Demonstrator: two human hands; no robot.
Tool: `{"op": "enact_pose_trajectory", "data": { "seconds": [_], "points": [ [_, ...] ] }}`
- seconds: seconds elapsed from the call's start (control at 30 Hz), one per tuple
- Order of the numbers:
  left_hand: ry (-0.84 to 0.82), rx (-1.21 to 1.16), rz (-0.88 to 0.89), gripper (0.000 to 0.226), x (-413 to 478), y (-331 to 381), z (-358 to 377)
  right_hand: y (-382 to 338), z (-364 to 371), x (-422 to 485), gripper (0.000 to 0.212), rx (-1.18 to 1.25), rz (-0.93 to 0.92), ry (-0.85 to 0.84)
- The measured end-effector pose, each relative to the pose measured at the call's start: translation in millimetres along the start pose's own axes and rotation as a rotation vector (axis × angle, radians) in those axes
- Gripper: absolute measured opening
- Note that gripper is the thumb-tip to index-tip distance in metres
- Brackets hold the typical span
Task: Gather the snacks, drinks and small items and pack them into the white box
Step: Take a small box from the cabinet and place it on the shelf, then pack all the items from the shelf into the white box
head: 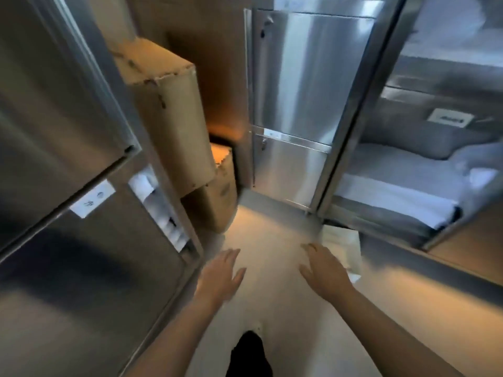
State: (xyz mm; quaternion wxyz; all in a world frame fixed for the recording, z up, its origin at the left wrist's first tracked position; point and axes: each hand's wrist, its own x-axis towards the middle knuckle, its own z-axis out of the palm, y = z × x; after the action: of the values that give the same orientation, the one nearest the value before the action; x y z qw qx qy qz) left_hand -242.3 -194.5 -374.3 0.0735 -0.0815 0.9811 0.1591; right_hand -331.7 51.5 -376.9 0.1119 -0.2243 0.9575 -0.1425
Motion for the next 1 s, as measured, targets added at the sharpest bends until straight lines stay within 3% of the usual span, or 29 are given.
{"op": "enact_pose_trajectory", "data": {
  "seconds": [0.2, 0.57, 1.0],
  "points": [
    [-0.099, 0.028, 0.289, 0.057, 116.5, 90.6, 53.3, 115.1, -7.9, 9.7, 0.057, 0.001, 0.217, 0.001],
    [-0.24, 0.007, 0.467, 0.059, 272.5, 172.3, 184.2, 270.7, 49.7, 105.9, 0.061, 0.021, 0.349, -0.067],
    [-0.291, 0.019, 0.458, 0.067, 356.8, 157.4, 517.8, 458.8, 340.4, 158.7, 0.076, 0.075, 0.392, -0.117]
  ]
}}
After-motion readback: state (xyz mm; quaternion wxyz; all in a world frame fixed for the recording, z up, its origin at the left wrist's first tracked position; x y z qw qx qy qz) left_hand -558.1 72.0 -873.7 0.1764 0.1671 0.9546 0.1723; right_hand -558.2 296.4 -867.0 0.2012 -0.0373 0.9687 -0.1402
